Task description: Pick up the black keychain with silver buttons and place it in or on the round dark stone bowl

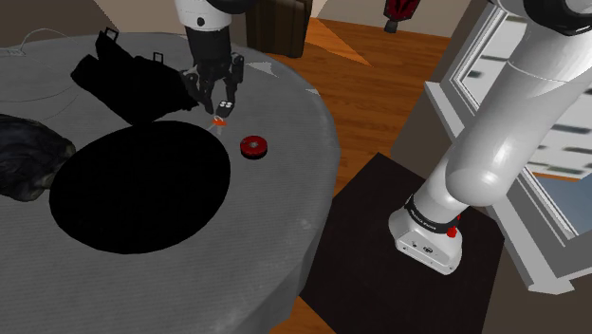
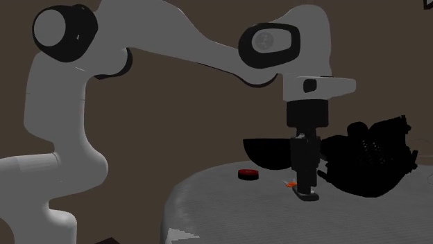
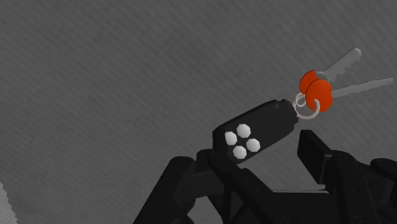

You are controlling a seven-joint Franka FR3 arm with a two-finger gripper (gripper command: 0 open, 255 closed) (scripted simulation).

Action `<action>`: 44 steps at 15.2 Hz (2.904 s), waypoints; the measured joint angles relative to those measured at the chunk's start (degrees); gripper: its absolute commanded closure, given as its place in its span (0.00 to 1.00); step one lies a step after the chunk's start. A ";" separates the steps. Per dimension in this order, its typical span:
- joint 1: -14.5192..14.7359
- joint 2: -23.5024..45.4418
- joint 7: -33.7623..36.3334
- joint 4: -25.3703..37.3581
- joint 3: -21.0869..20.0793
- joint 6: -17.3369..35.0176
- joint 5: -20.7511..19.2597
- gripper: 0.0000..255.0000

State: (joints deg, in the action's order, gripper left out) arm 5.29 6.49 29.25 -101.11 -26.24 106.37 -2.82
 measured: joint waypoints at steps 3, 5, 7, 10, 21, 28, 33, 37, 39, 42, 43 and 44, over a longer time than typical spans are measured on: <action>0.02 -0.18 -0.04 -0.12 -0.06 0.17 0.09 1.00; 0.02 -0.16 -0.11 -0.01 -0.08 0.12 0.13 1.00; 0.06 0.04 -0.09 0.14 -0.10 0.10 0.07 1.00; -0.05 -0.05 -0.10 0.87 -0.06 -0.89 0.08 1.00; 0.43 -5.08 18.32 -1.53 0.23 -0.63 0.32 0.00; 1.12 -4.76 43.28 -4.38 0.39 0.89 -0.96 0.00; 1.08 -4.90 43.94 -6.25 0.43 2.83 -1.00 0.00; 1.07 -4.96 43.92 -6.35 0.43 2.95 -0.99 1.00; 1.06 -4.98 43.93 -6.58 0.44 3.01 -0.94 1.00; 1.04 -4.98 43.93 -6.71 0.46 3.04 -0.92 1.00; 1.04 -4.98 43.93 -6.71 0.46 3.04 -0.92 1.00; 1.04 -4.99 43.93 -6.72 0.46 3.04 -0.92 1.00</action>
State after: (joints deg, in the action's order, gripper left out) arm 6.33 1.51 73.18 -107.83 -25.77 109.41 -3.74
